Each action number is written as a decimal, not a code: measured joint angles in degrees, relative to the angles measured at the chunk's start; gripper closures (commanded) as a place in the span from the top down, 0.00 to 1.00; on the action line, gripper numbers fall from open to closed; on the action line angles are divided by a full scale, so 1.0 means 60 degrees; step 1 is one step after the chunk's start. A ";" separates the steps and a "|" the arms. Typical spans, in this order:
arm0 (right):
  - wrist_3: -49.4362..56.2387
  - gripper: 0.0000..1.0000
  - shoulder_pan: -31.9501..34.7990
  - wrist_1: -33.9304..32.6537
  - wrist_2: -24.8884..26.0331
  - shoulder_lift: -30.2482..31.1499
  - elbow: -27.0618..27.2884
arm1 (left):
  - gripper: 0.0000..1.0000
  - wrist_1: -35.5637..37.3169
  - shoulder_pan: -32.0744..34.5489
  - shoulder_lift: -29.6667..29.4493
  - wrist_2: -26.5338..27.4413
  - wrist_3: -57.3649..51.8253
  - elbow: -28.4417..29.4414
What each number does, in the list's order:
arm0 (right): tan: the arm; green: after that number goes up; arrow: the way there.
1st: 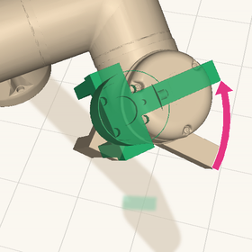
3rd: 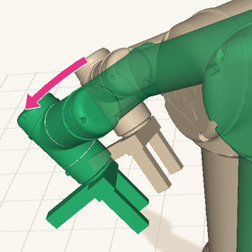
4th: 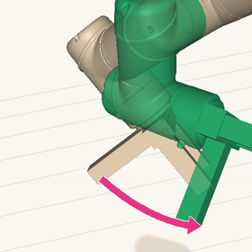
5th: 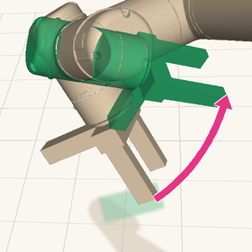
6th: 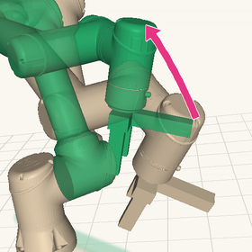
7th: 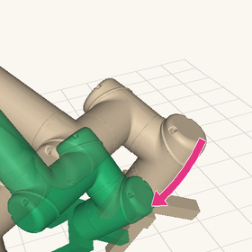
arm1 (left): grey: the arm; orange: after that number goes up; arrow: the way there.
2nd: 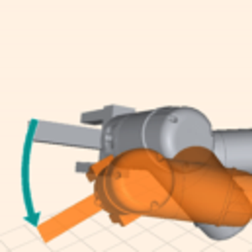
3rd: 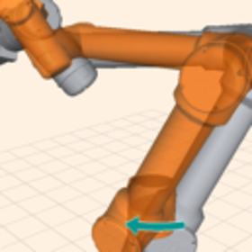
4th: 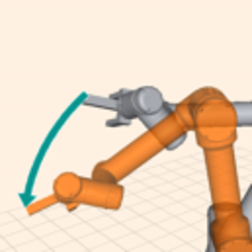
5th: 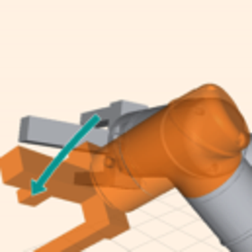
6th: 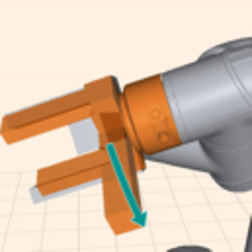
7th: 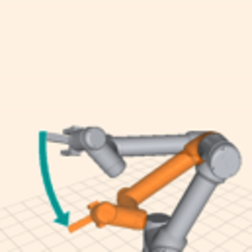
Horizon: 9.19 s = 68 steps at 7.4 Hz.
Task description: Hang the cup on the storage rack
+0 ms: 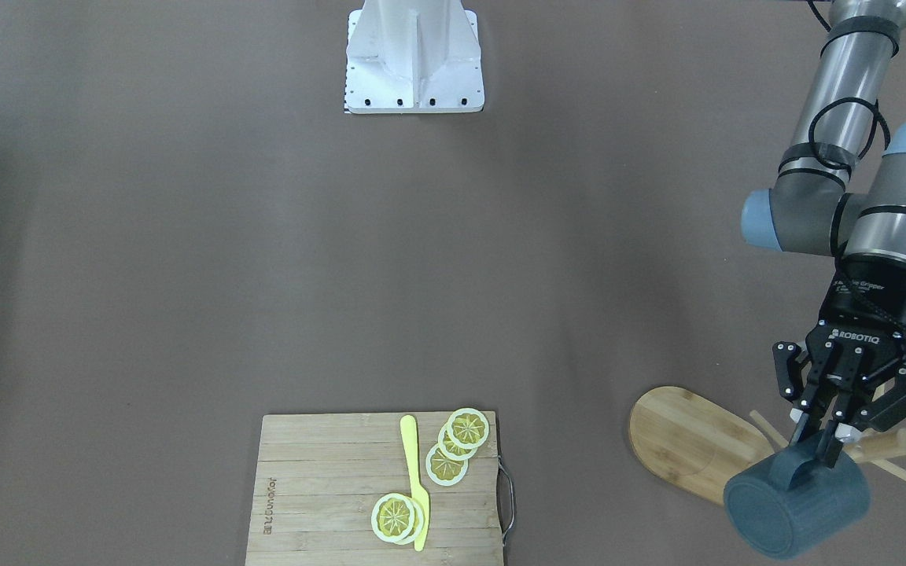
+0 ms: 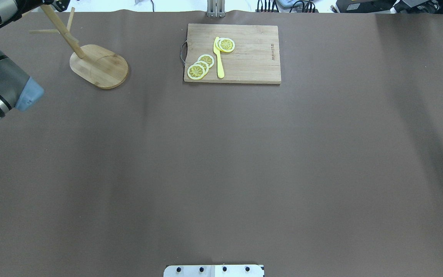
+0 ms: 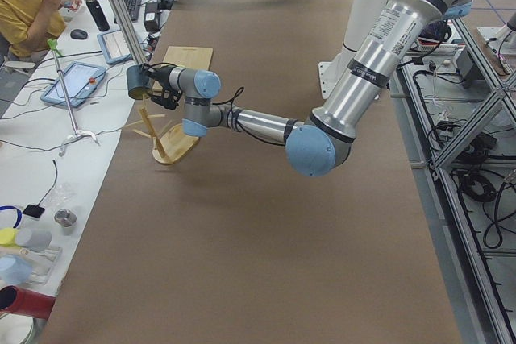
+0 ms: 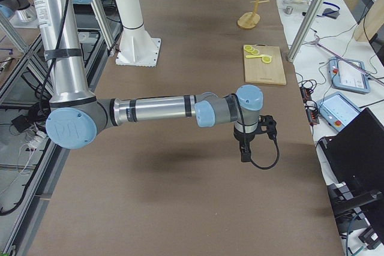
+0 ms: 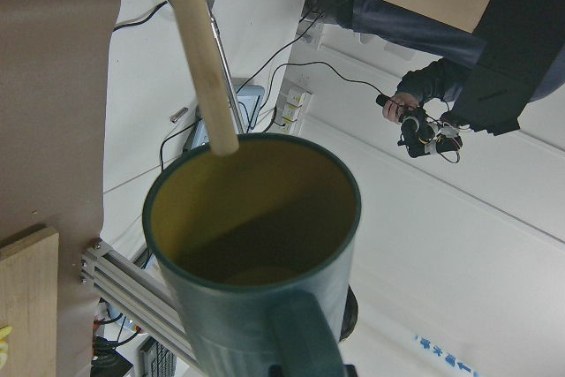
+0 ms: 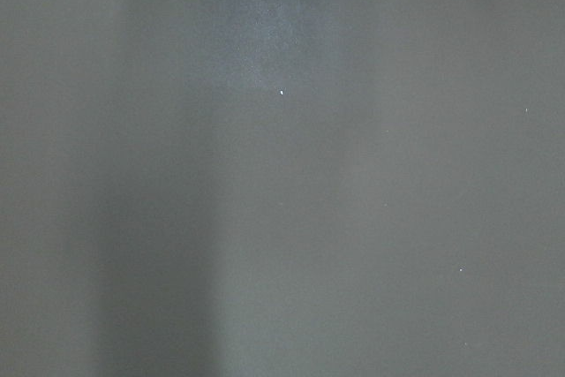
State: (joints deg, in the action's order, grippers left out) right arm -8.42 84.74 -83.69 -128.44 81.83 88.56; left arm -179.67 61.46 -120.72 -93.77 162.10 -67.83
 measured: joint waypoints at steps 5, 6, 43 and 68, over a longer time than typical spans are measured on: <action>-0.0049 1.00 -0.0002 0.0001 0.0005 0.0000 0.0057 | 0.00 -0.0785 0.0023 0.0648 -0.0413 0.0810 0.0112; -0.0069 1.00 -0.0003 -0.0005 0.0005 0.0011 0.0118 | 0.00 -0.0810 0.0021 0.0724 -0.0439 0.0856 0.0121; -0.0406 1.00 -0.0003 -0.0016 -0.0109 0.0595 0.0732 | 0.99 0.8411 0.3523 0.4566 -0.6236 -2.2249 -0.3352; 0.0223 1.00 -0.0089 -0.0010 -0.0302 0.1077 0.0609 | 0.99 1.4640 0.3541 0.6523 -0.5971 -2.6811 -0.6831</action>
State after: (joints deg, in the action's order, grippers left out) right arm -7.08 84.21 -83.75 -130.25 88.29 92.22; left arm -91.83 82.71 -81.59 -129.60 1.23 -108.82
